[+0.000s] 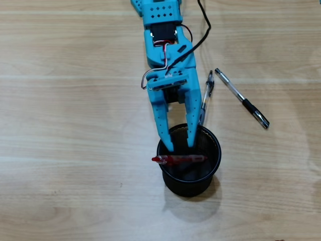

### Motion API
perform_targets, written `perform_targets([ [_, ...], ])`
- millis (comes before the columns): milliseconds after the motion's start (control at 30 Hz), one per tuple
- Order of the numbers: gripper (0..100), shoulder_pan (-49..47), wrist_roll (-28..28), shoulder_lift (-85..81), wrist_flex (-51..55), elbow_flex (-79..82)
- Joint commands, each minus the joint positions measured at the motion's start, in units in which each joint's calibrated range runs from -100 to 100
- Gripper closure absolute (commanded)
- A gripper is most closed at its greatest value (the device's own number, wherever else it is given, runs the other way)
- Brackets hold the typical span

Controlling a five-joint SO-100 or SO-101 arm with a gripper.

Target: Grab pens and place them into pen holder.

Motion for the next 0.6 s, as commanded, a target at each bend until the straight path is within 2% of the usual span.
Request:
perform_targets([
  [0, 89, -0.07, 2.03, -6.20, -0.21, -1.93],
  [100, 90, -0.25, 4.93, -10.23, 0.05, 1.50],
  [200, 96, -0.07, 5.38, -16.28, 5.73, 6.37],
  [300, 98, 0.38, 5.74, -26.69, 21.58, 10.33],
  [433, 98, 0.48, 9.04, -34.25, 40.35, 10.51],
  [567, 98, 1.29, 9.30, -39.80, 56.70, 10.42],
])
